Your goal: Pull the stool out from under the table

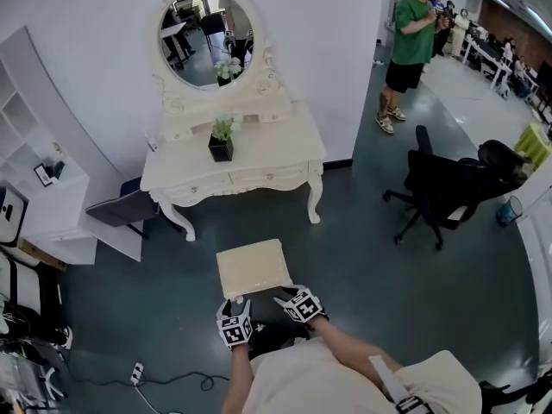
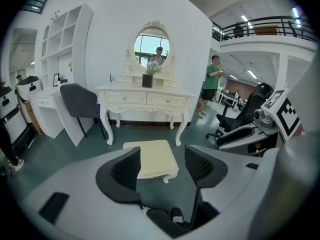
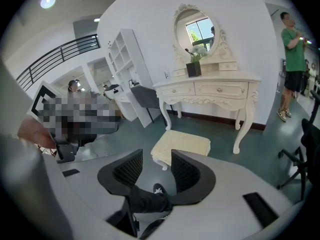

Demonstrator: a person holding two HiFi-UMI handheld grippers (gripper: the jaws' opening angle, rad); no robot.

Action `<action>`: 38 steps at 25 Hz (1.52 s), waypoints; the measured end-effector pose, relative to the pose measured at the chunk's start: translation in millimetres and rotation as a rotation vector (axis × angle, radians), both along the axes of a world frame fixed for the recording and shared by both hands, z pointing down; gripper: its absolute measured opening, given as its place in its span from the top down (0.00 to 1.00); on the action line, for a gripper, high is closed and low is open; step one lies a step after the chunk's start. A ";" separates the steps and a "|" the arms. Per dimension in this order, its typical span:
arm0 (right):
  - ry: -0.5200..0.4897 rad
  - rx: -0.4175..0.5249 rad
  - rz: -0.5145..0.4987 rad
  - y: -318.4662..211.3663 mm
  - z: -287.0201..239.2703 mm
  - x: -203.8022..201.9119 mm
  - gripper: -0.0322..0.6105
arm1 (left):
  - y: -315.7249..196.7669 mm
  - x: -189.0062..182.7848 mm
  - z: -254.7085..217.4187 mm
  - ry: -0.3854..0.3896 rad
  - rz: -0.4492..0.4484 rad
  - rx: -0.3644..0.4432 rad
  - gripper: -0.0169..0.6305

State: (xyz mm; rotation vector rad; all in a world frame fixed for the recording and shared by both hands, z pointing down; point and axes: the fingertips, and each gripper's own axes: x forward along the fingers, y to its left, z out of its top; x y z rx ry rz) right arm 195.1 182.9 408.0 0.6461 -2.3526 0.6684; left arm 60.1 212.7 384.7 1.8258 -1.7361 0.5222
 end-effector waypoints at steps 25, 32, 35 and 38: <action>0.003 0.055 0.006 -6.3 -6.8 -2.3 0.83 | -2.4 9.1 -10.6 0.033 0.029 0.065 0.89; -0.014 0.067 0.015 -10.2 -6.6 -3.0 0.88 | -4.2 1.8 -12.7 0.048 0.006 0.083 0.95; -0.014 0.080 0.012 -13.8 -10.3 -7.3 0.88 | -5.6 -3.1 -14.2 0.044 -0.001 0.086 0.95; -0.009 0.082 0.012 -14.1 -10.4 -8.7 0.88 | -5.6 -4.8 -14.9 0.044 -0.003 0.080 0.95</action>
